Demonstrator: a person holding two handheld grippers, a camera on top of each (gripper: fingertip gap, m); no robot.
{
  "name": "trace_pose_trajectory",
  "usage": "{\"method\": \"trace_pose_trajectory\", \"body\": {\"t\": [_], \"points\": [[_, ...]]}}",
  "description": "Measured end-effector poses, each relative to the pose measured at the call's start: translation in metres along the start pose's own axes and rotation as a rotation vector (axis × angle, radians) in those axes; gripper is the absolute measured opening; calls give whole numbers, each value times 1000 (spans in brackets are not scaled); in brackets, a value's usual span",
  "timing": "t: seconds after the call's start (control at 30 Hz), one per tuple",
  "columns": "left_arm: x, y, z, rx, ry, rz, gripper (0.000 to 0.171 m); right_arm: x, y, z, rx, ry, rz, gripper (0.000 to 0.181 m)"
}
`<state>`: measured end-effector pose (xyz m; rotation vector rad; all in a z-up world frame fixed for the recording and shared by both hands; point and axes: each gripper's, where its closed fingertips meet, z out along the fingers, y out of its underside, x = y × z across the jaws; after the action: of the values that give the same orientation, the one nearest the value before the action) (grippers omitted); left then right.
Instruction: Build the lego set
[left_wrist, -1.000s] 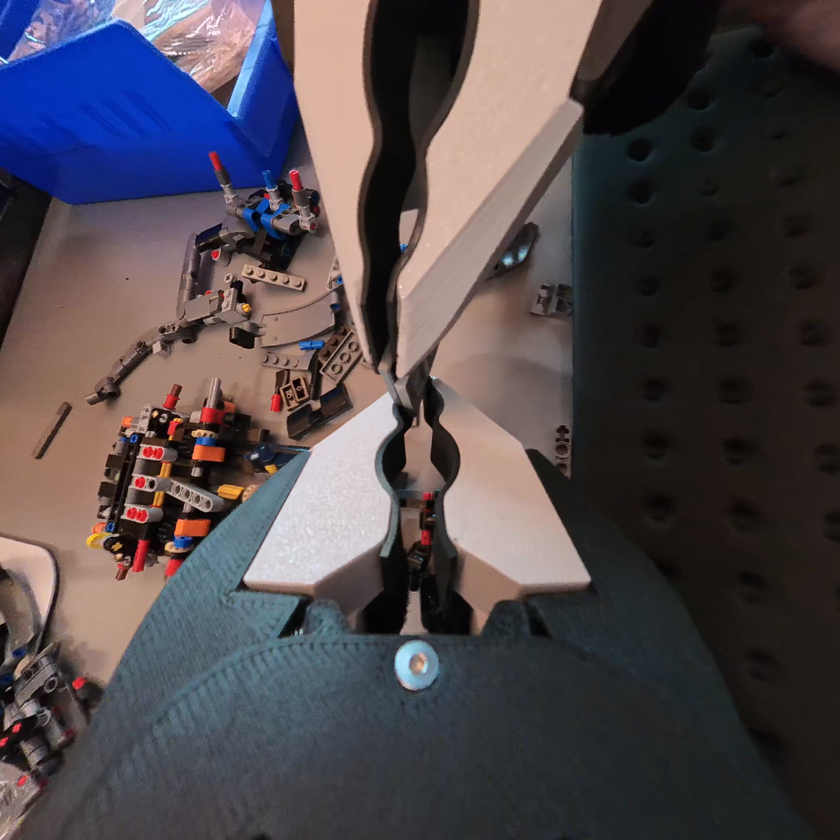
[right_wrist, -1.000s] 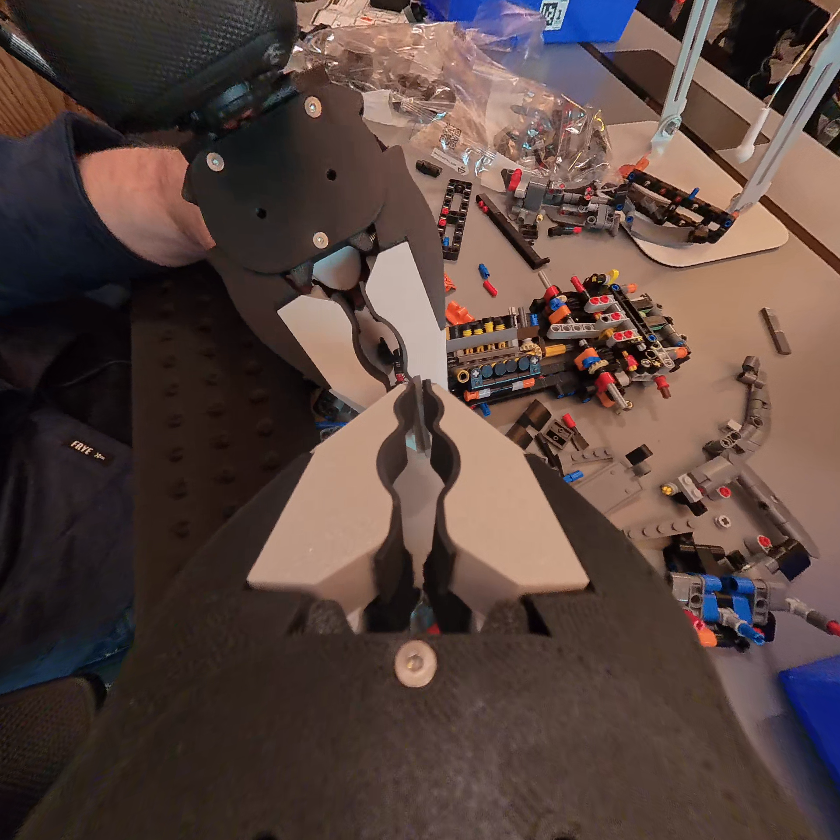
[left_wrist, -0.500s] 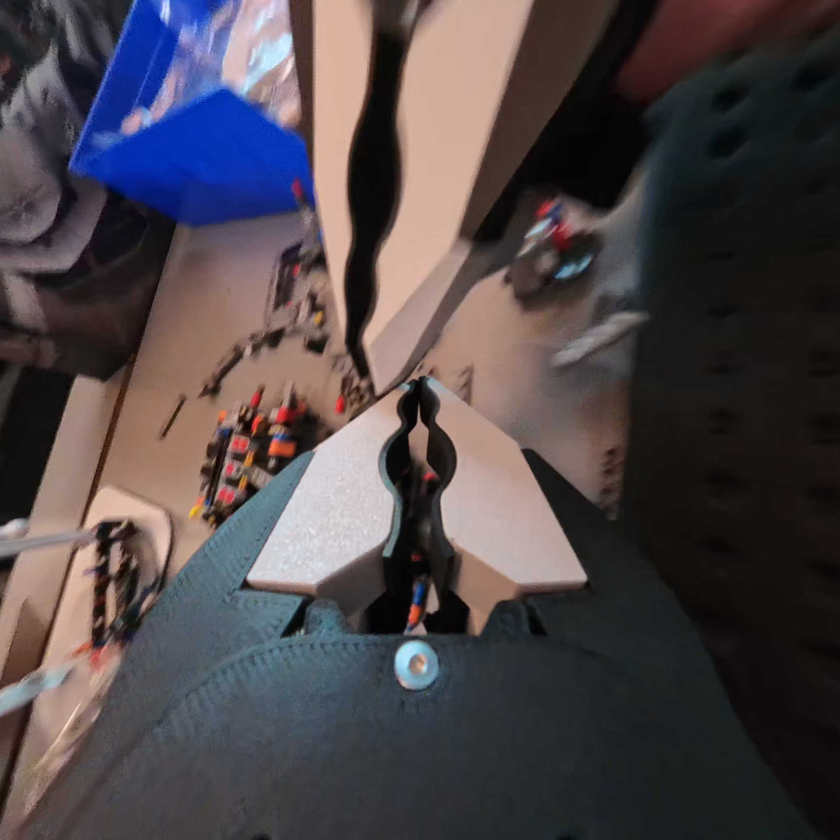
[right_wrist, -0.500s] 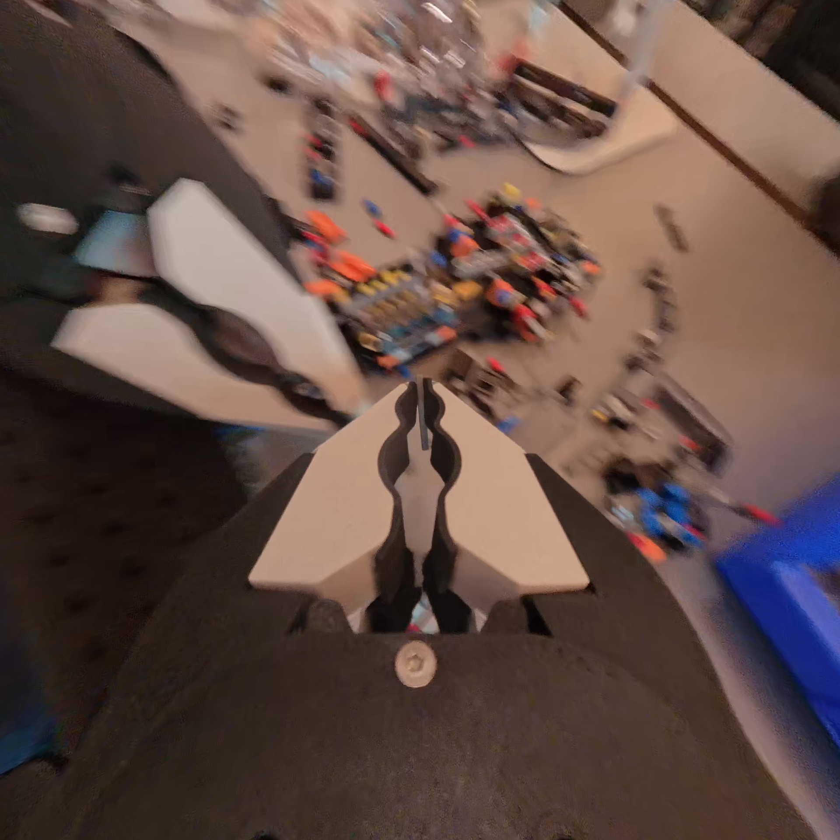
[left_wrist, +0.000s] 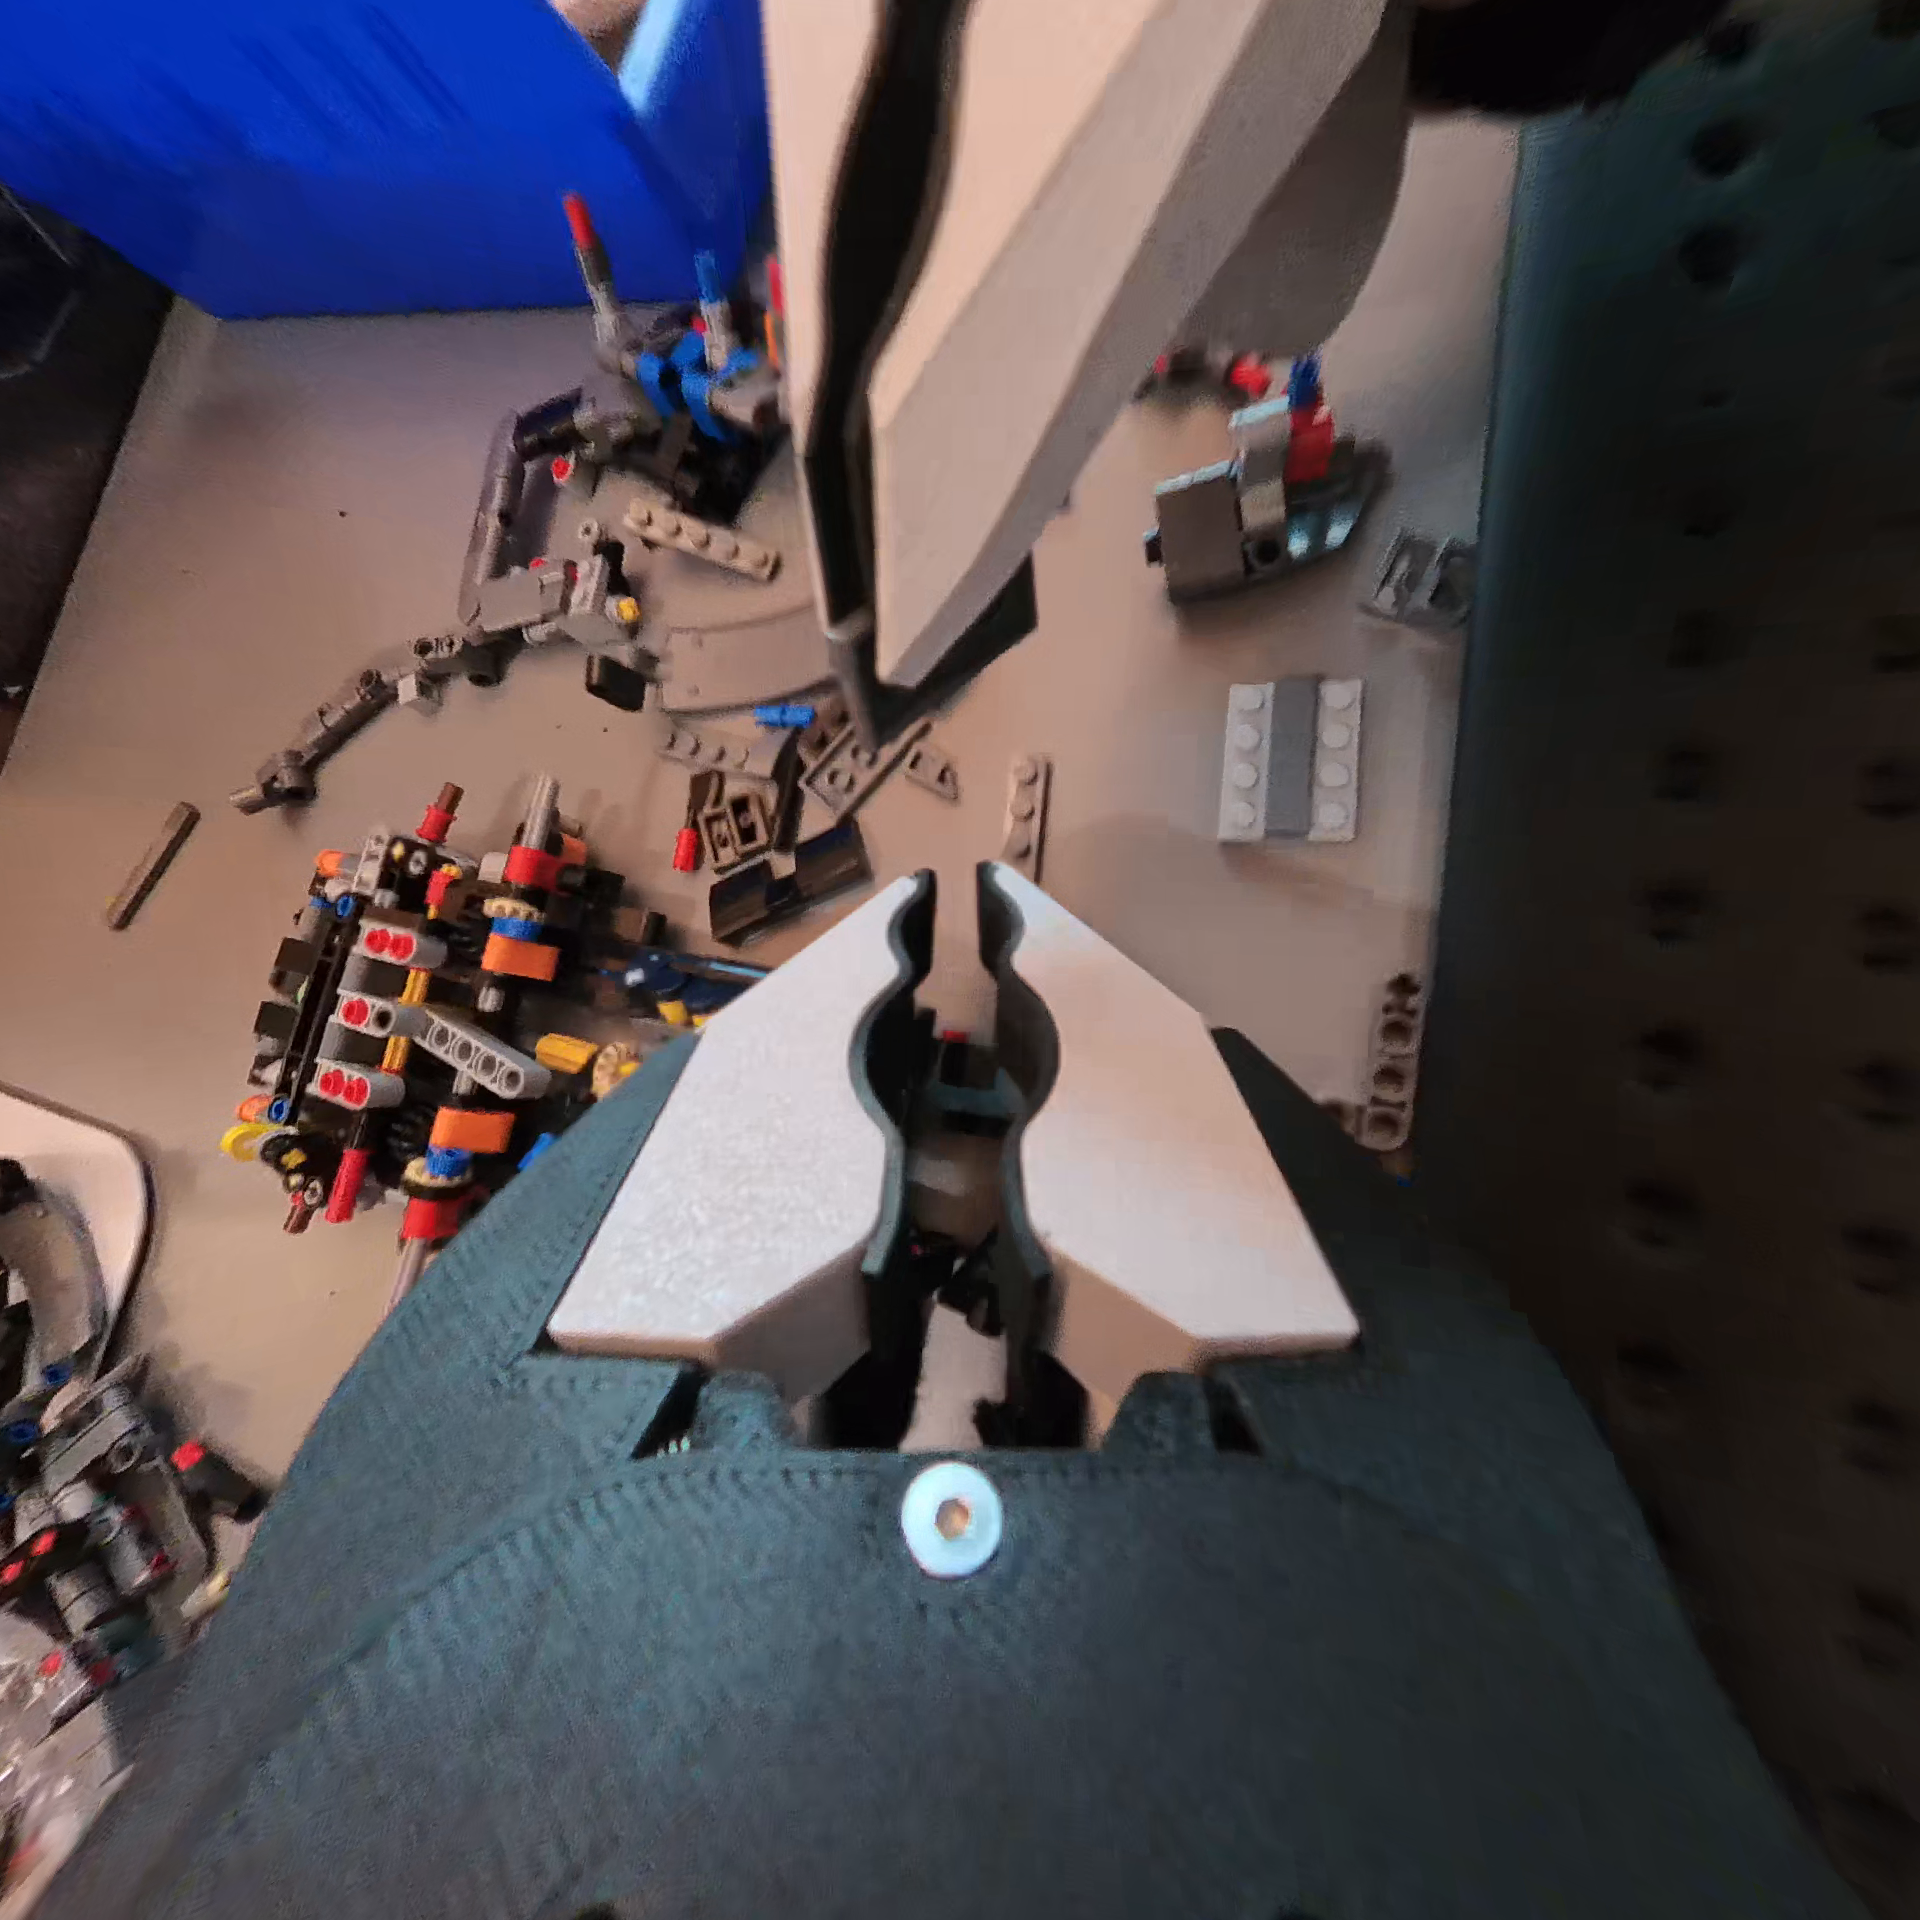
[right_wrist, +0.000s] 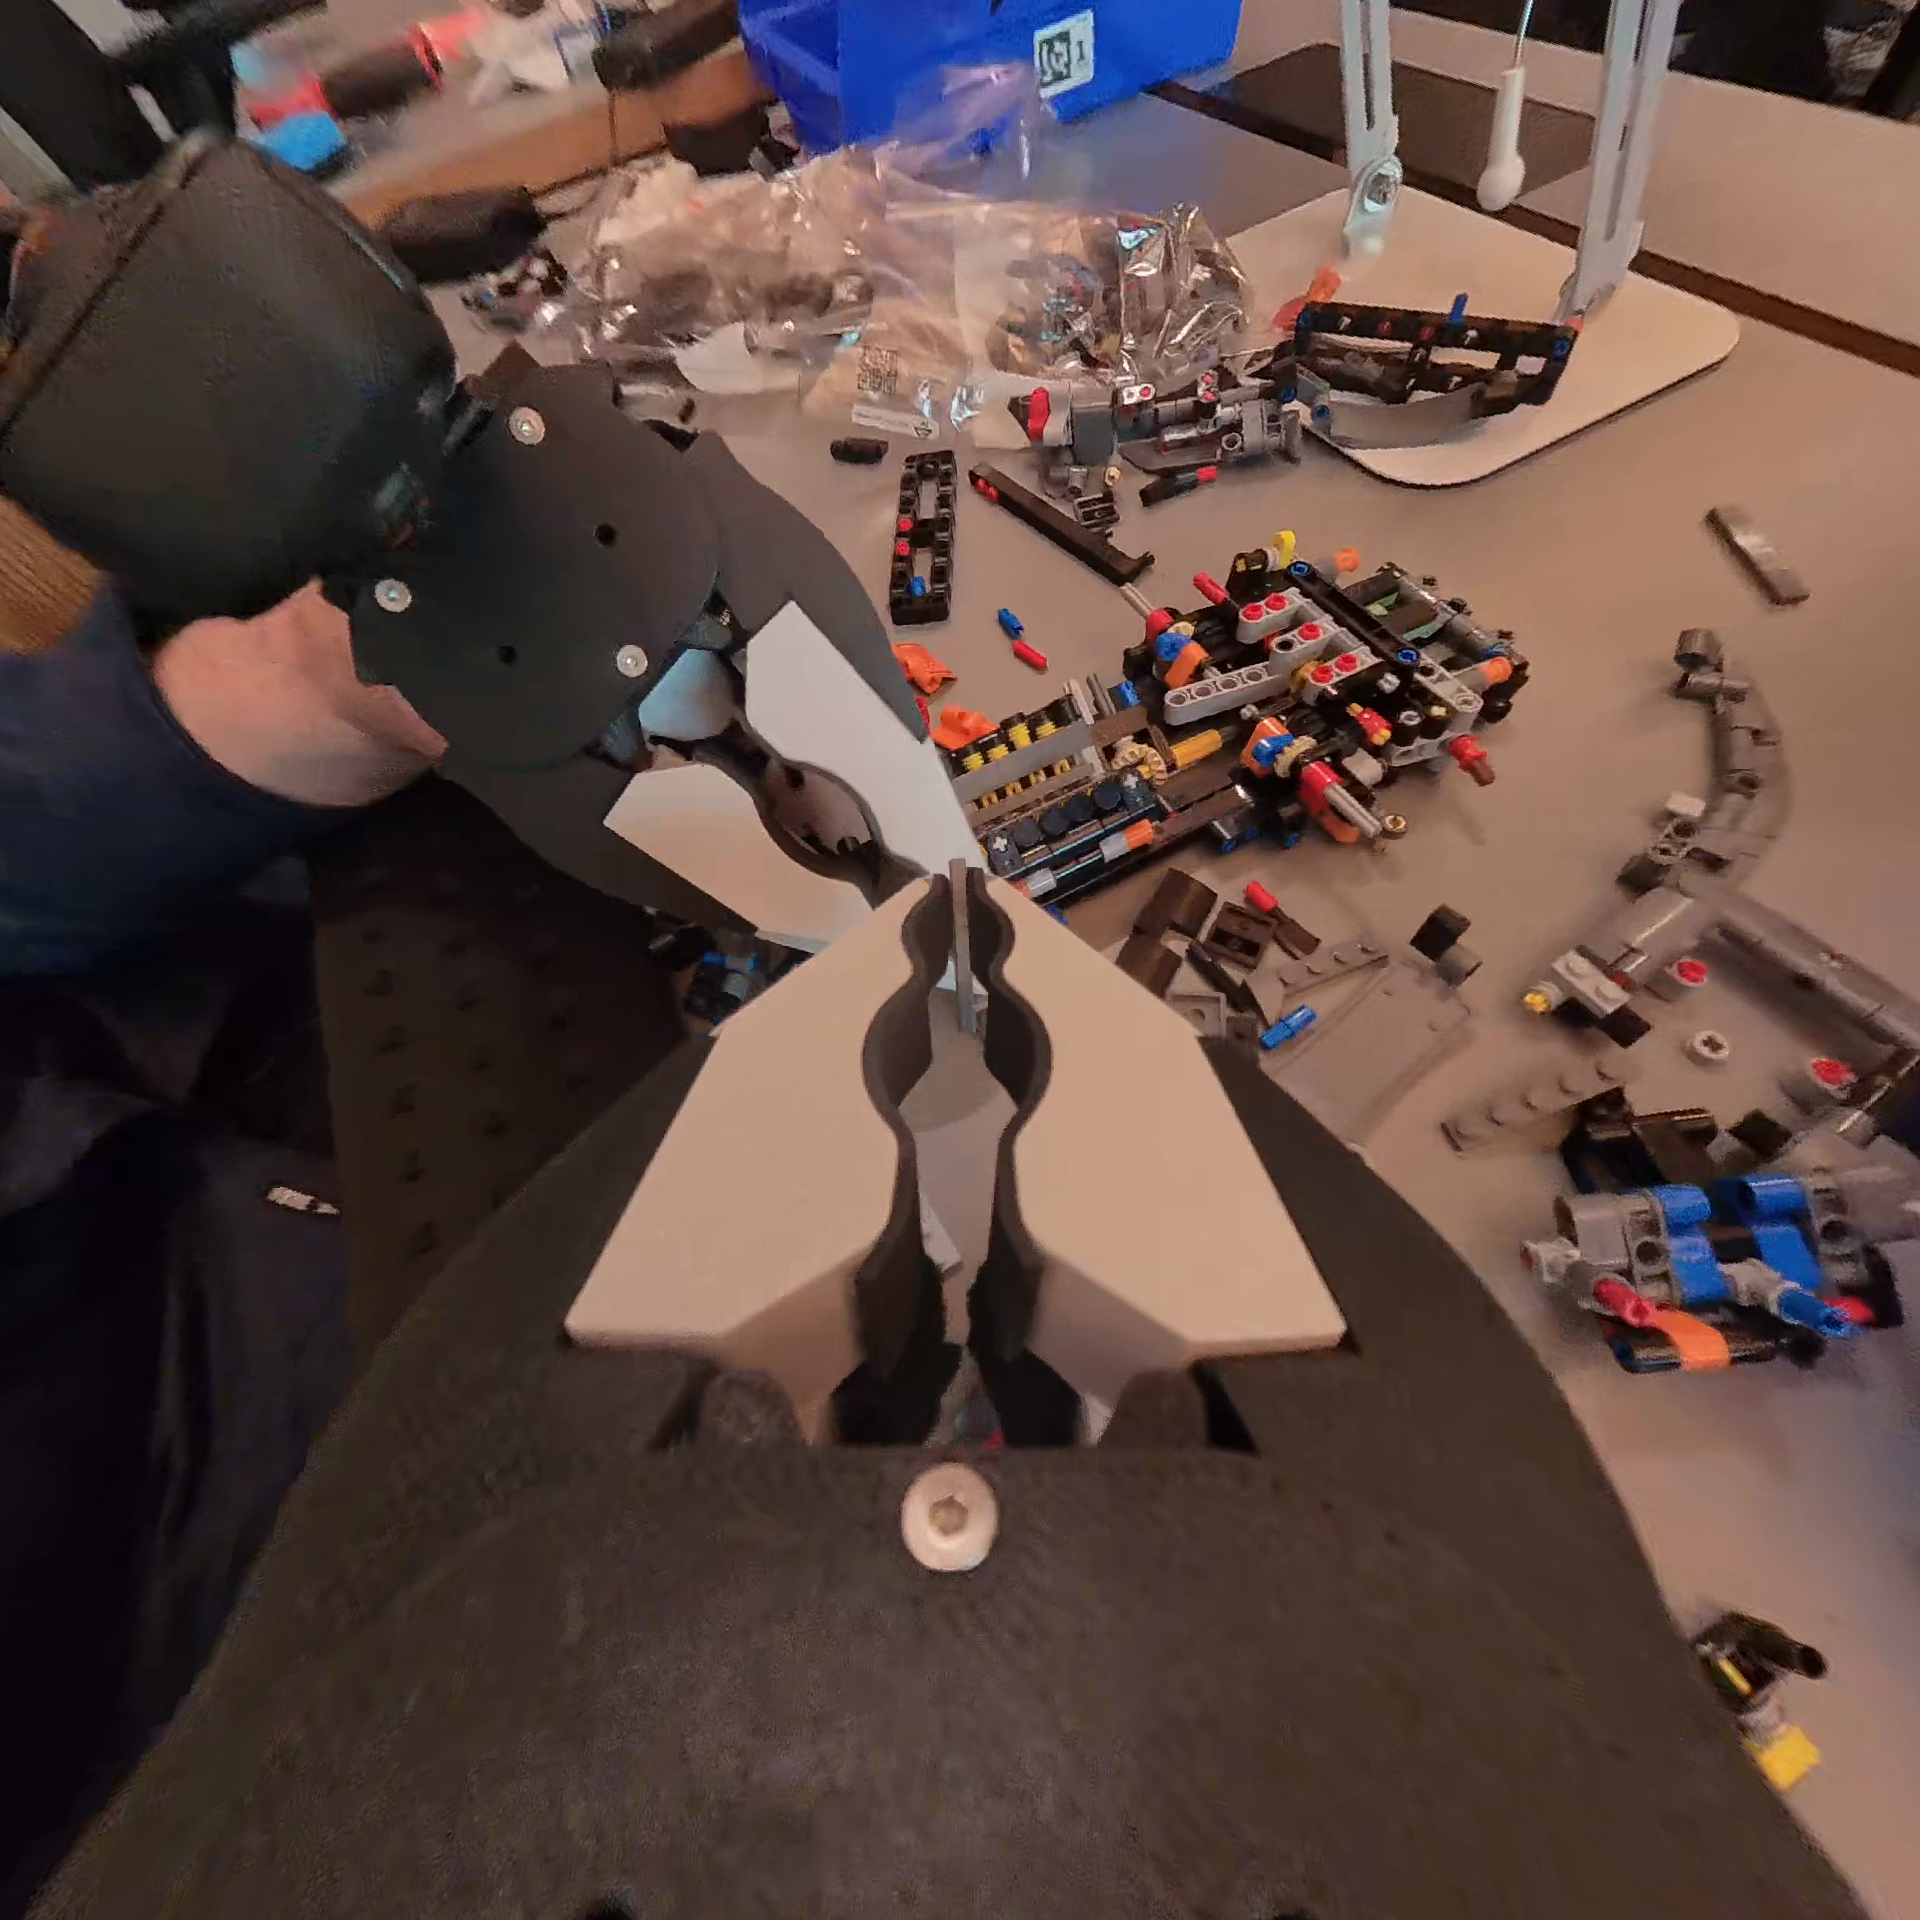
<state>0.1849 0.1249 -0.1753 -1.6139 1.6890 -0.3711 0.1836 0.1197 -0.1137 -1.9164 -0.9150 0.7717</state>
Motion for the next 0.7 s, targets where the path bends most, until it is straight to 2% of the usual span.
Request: {"method": "trace_pose_trajectory", "body": {"t": [0.13, 0.2, 0.27, 0.37, 0.53, 0.6, 0.7], "points": [[-3, -15, -7, 92, 6, -54, 28, -2, 1, -3, 18, -41, 22, 0], [-1, -21, -9, 120, 10, -38, 30, -6, 1, -1, 14, -59, 16, 0], [1, -25, -10, 136, 7, -16, 25, -10, 1, 2, 1, -69, 0, 0], [2, -26, -11, 144, 1, 2, 2, -14, 1, 5, -4, -72, -39, 0], [-7, -25, -15, 141, -60, 17, 0, -18, -4, 2, 22, -68, -93, 4], [-14, -15, -10, 75, -101, 23, 0, -13, -2, 2, 13, -40, -89, 4], [-7, -1, 1, -8, -73, 33, 0, -2, 8, 3, -48, 19, -87, 5]]}}
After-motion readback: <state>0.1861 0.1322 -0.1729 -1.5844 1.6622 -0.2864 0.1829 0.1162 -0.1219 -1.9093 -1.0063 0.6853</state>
